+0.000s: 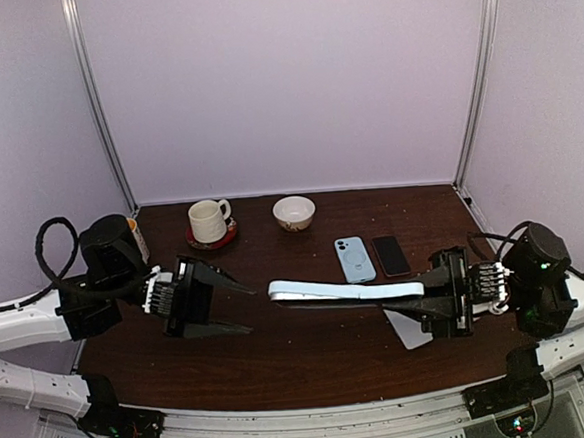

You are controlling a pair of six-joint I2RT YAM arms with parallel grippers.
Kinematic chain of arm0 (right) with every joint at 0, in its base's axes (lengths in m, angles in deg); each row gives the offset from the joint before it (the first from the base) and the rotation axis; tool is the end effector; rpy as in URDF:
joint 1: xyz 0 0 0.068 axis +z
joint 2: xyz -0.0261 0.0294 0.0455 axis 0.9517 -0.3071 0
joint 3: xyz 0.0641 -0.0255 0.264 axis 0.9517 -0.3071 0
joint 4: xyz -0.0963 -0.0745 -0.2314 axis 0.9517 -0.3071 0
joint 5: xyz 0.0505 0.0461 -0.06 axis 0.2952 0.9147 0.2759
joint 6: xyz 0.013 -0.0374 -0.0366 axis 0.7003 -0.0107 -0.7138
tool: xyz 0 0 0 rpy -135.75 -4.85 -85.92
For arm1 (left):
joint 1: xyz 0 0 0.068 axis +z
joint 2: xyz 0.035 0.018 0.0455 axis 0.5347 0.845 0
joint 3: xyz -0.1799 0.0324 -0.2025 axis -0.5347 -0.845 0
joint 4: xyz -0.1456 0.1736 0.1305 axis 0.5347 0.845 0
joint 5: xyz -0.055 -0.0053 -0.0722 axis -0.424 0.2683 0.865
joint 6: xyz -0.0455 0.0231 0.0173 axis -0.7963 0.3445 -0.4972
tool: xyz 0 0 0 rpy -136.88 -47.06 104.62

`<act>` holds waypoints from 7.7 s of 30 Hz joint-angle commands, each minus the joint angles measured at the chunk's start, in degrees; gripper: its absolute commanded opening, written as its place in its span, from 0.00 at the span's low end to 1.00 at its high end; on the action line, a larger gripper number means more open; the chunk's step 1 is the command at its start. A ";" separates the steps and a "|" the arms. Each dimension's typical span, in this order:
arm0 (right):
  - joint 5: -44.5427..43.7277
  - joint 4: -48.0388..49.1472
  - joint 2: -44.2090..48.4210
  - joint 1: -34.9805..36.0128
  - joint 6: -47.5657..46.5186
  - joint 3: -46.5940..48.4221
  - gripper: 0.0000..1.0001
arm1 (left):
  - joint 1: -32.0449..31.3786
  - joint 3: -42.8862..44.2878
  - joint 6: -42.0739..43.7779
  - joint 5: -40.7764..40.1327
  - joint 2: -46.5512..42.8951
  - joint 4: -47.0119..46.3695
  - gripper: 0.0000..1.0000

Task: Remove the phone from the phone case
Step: Remove the phone from the bottom left corner of the phone case, then pass from the right arm to the left

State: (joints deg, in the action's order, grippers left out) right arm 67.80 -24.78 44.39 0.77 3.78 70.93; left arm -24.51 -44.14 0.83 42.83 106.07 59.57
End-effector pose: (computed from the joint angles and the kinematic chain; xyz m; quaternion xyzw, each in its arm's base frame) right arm 0.0400 0.1822 0.3374 -0.5597 0.2416 0.4311 0.6652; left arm 0.0979 -0.2000 0.3269 0.6555 0.2616 -0.4474 0.5493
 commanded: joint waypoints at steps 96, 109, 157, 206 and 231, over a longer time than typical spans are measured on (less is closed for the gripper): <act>17.99 -19.73 -9.65 0.33 8.78 16.33 0.00 | -8.71 7.78 7.32 -3.13 4.12 4.52 0.38; -1.95 -11.62 2.16 0.32 3.86 6.36 0.00 | -8.66 -3.26 8.29 -34.59 -6.08 2.41 0.56; 7.18 -1.49 -11.98 -7.57 -0.57 15.18 0.00 | 9.82 -0.53 -12.92 17.02 3.80 -24.15 0.39; 6.28 17.85 -28.33 -5.95 3.59 20.05 0.00 | 9.82 -2.93 -27.38 5.49 8.13 -40.89 0.29; 9.76 13.11 -28.10 -5.49 5.88 21.41 0.00 | 9.87 -4.15 -22.75 1.55 3.80 -34.96 0.34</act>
State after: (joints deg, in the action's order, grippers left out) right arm 75.06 -13.76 13.79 -6.18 9.83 91.58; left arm -14.59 -48.03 -22.38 45.75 109.44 22.52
